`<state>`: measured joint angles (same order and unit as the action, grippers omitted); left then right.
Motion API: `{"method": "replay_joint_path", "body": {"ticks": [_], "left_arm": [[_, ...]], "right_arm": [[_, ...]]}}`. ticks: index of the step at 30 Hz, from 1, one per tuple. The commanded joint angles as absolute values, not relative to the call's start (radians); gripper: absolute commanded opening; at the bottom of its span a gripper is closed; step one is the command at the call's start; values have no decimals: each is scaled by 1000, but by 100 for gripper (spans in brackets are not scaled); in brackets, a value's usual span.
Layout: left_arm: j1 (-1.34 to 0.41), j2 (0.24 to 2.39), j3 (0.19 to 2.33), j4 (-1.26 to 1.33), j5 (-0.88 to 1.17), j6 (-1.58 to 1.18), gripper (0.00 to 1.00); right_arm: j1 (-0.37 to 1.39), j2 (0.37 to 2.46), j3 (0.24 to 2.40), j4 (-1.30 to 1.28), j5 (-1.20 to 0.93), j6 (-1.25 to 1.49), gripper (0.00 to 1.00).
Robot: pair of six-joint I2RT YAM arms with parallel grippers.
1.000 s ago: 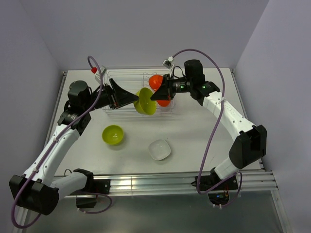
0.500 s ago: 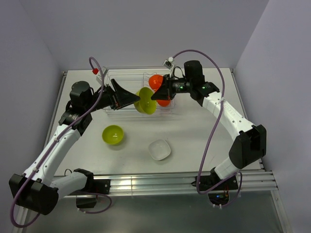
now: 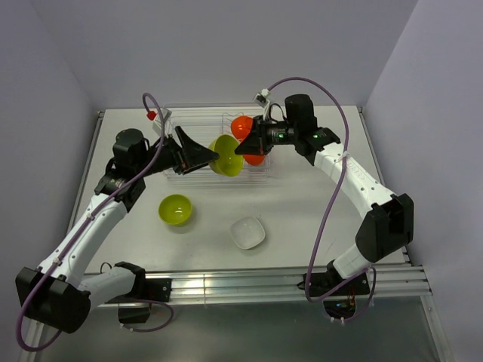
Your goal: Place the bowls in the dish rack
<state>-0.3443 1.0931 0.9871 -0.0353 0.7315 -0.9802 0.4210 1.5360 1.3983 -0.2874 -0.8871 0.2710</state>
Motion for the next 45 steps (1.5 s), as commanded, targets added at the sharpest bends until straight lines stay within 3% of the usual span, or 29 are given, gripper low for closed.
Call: {"method": "replay_joint_path", "body": {"ticks": [1, 20, 32, 40, 44, 45], "left_arm": [[-353, 1094, 991, -29, 713, -980, 94], [-359, 1111, 980, -17, 699, -994, 77], [-360, 1115, 977, -25, 695, -986, 81], [-362, 1112, 966, -17, 698, -980, 58], [-362, 1115, 969, -20, 689, -976, 39], [-361, 1117, 969, -20, 683, -973, 29]], "right_arm": [[434, 1514, 1433, -285, -855, 261, 0], [453, 1519, 1439, -313, -802, 241, 0], [471, 1517, 1453, -339, -753, 219, 0], [476, 1522, 1463, -350, -756, 215, 0], [479, 1526, 1471, -362, -753, 206, 0], [480, 1528, 1474, -368, -756, 204, 0]]}}
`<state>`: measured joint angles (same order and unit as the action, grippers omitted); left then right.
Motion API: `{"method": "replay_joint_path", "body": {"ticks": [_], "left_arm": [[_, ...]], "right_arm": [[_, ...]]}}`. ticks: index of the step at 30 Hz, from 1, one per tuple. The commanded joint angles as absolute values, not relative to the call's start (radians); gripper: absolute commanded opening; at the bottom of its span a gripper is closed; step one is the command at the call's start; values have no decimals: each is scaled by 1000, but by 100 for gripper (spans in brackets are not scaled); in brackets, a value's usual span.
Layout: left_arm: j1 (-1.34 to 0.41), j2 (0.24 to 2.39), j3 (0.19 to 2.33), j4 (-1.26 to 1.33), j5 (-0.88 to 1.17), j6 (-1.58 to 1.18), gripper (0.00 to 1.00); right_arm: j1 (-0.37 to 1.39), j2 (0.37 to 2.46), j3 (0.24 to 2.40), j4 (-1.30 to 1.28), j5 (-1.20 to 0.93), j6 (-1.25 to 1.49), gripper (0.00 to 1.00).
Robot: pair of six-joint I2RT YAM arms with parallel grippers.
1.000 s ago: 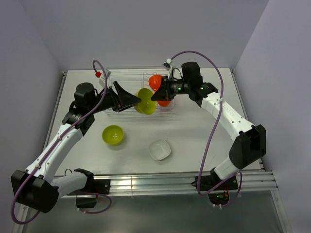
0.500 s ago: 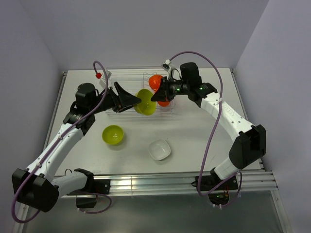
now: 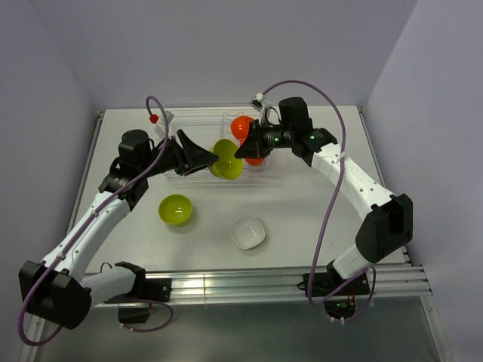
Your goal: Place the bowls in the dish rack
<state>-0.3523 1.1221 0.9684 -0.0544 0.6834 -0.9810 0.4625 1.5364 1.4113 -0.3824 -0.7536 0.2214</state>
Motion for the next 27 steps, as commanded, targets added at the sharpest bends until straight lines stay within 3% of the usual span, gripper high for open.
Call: {"method": "replay_joint_path", "body": {"ticks": [1, 2, 5, 24, 27], "left_arm": [[-362, 1117, 973, -23, 681, -970, 24], [-362, 1117, 974, -23, 680, -968, 13], [-362, 1115, 977, -37, 667, -956, 0], [-330, 1094, 960, -48, 649, -956, 0], [-325, 1094, 957, -51, 643, -953, 0]], "right_arm": [[480, 1532, 1479, -373, -761, 201, 0], [480, 1532, 1482, -377, -764, 195, 0], [480, 1537, 1489, -388, -773, 190, 0], [480, 1549, 1528, -416, -796, 190, 46], [480, 1554, 1534, -420, -798, 192, 57]]}}
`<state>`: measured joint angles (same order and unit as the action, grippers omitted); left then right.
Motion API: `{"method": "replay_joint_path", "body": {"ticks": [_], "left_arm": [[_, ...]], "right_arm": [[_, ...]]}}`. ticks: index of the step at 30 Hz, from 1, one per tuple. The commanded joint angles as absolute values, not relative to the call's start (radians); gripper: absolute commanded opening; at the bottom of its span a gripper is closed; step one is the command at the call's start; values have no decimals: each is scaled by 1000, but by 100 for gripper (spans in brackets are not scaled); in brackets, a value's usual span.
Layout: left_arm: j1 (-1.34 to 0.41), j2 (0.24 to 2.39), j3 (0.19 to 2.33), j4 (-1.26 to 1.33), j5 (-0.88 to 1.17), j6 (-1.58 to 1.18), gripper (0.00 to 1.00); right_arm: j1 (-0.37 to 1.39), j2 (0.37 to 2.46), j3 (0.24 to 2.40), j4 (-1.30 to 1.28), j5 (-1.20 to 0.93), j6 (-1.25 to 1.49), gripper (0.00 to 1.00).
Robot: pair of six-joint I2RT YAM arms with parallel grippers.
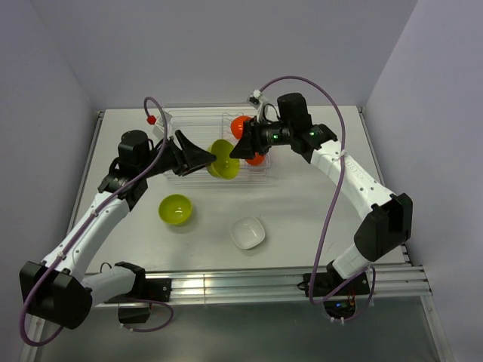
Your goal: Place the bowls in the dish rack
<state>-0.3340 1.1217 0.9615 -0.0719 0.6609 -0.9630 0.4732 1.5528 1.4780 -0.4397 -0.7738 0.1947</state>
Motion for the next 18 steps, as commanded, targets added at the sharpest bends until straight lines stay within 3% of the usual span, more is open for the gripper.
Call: {"method": "replay_joint_path", "body": {"ticks": [1, 2, 8, 18], "left_arm": [[-322, 1094, 954, -52, 640, -950, 0], [-319, 1094, 956, -54, 637, -948, 0], [-302, 1103, 992, -103, 584, -876, 0], [-264, 1173, 1123, -198, 476, -694, 0]], "right_arm": [[480, 1552, 1539, -420, -796, 192, 60], [479, 1554, 1540, -422, -795, 190, 66], [465, 1545, 1563, -428, -782, 195, 82], [382, 1525, 1603, -431, -785, 219, 84]]}}
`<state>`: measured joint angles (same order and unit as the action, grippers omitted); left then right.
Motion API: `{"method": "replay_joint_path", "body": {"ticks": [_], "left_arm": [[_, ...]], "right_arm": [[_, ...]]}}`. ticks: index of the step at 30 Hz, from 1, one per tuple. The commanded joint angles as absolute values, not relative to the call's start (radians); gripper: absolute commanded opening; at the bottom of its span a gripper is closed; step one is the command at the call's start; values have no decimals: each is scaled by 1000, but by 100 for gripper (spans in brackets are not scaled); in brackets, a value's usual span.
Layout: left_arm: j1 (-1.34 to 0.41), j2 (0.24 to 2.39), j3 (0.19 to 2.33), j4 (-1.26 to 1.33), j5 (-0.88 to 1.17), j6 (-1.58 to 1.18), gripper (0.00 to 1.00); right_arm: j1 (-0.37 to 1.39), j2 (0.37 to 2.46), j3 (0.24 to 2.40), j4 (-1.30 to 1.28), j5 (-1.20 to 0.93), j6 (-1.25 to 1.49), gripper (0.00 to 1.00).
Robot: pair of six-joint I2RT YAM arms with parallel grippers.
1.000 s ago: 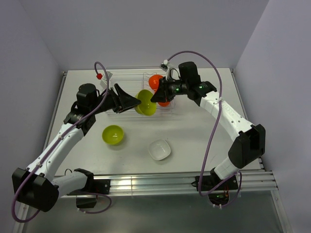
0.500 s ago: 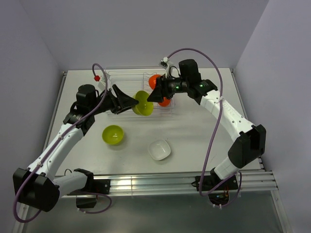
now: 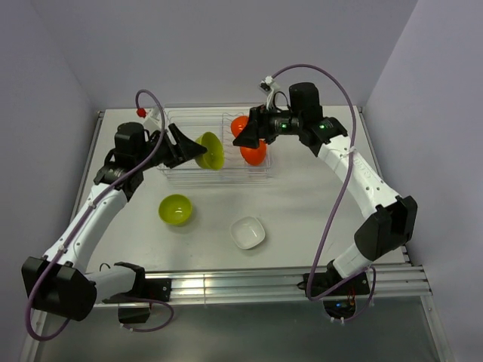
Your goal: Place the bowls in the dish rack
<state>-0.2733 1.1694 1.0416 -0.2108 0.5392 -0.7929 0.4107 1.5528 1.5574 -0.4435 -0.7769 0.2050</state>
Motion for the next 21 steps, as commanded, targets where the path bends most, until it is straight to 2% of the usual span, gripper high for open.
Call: {"method": "replay_joint_path", "body": {"ticks": [1, 3, 4, 12, 21], "left_arm": [[-262, 1177, 1134, -199, 460, -677, 0], [-262, 1203, 1164, -224, 401, -617, 0], [-261, 1215, 1199, -238, 379, -597, 0], [-262, 1356, 1393, -334, 117, -398, 0], [-281, 1499, 1500, -374, 5, -266, 0]], "right_arm": [[376, 1523, 1605, -431, -787, 219, 85], [359, 1522, 1608, -437, -790, 221, 85], [353, 1522, 1609, -439, -793, 222, 100], [325, 1503, 1594, -442, -770, 219, 100], [302, 1502, 1592, -456, -758, 216, 100]]}}
